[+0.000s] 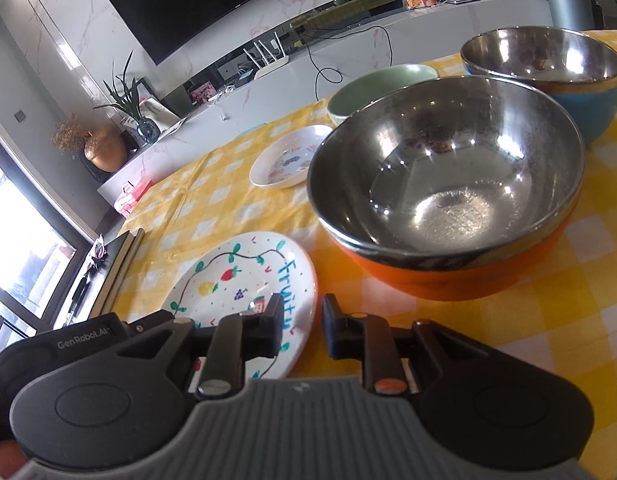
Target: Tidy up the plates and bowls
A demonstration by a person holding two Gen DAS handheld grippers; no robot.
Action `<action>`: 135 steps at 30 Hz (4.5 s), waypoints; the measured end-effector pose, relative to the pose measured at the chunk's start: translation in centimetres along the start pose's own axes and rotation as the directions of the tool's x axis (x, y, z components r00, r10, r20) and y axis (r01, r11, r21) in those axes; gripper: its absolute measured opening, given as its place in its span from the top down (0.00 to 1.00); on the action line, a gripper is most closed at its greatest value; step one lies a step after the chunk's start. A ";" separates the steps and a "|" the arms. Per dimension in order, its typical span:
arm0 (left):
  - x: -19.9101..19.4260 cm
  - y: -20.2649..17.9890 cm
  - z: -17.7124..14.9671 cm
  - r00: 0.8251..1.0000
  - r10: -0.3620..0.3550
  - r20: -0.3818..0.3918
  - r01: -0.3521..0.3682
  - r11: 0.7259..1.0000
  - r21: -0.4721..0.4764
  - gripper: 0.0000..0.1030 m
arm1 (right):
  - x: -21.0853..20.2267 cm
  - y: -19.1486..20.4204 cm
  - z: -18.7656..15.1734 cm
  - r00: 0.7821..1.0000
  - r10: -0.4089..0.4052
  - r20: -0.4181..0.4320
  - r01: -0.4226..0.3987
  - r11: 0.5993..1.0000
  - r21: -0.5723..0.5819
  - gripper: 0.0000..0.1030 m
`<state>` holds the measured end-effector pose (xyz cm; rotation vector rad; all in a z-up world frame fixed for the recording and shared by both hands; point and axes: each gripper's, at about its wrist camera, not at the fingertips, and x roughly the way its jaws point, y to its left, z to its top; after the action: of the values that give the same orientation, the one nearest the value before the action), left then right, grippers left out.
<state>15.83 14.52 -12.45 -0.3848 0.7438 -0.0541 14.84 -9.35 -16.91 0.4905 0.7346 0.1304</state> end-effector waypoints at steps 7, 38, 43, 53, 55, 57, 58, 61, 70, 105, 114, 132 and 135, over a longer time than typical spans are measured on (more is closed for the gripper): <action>-0.2 -0.1 -0.1 1.000 0.012 0.005 -0.012 1.000 0.007 0.83 | -0.1 -0.4 -0.2 1.000 0.000 0.001 0.000 1.000 0.007 0.91; -9.7 -5.2 -5.0 0.999 -0.033 0.008 0.033 0.999 0.025 0.83 | -11.5 -4.2 -1.2 0.999 0.054 0.004 -0.054 0.999 0.004 0.92; -9.9 -6.1 -6.8 0.999 -0.042 -0.024 0.042 0.998 0.035 0.83 | -13.0 -5.9 -2.2 1.000 0.029 -0.006 -0.028 0.999 0.020 0.92; -10.3 -5.8 -8.6 0.998 -0.025 -0.051 0.026 0.999 0.036 0.83 | -13.7 -6.4 -3.5 1.000 0.011 -0.026 -0.011 1.000 -0.011 0.92; -10.2 -5.8 -8.8 0.998 -0.020 -0.054 0.022 0.999 0.042 0.83 | -13.5 -6.4 -3.6 1.000 0.005 -0.026 -0.006 1.000 -0.021 0.92; -10.1 -5.9 -9.0 0.998 -0.018 -0.058 0.021 0.999 0.046 0.83 | -13.3 -6.4 -3.7 1.000 0.000 -0.029 -0.001 1.000 -0.026 0.92; -10.0 -5.9 -9.0 0.998 -0.018 -0.061 0.021 0.999 0.049 0.83 | -13.2 -6.4 -3.7 1.000 -0.004 -0.030 0.003 1.000 -0.030 0.92; -10.0 -6.0 -9.2 0.998 -0.012 -0.063 0.015 0.998 0.061 0.83 | -13.0 -6.5 -3.8 0.999 -0.015 -0.036 0.013 0.999 -0.036 0.92; -9.9 -6.2 -9.6 0.997 0.016 -0.076 -0.010 0.996 0.083 0.83 | -12.9 -5.6 -4.1 0.998 -0.049 -0.031 0.046 0.994 -0.103 0.91; -9.5 -6.7 -9.9 0.996 0.040 -0.075 -0.030 0.991 0.134 0.85 | -11.7 -3.1 -5.4 0.984 -0.176 0.028 0.174 0.915 -0.364 0.91; -9.7 -6.5 -9.6 0.997 0.052 -0.059 -0.043 0.989 0.139 0.84 | -11.8 -3.4 -5.3 0.987 -0.160 0.028 0.160 0.926 -0.341 0.85; -9.7 -9.7 -4.1 1.000 0.008 -0.007 -0.006 0.956 0.295 0.78 | -12.2 -0.4 -1.1 0.997 0.007 0.080 0.024 0.927 -0.374 0.80; -9.1 -10.0 -2.3 1.000 -0.006 -0.009 0.008 0.951 0.309 0.78 | -11.7 0.6 0.5 0.996 0.033 0.084 0.002 0.919 -0.393 0.80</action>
<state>8.47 6.13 -4.47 -0.0881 0.7279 -0.1764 6.57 -12.34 -9.21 0.1157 0.5970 0.2639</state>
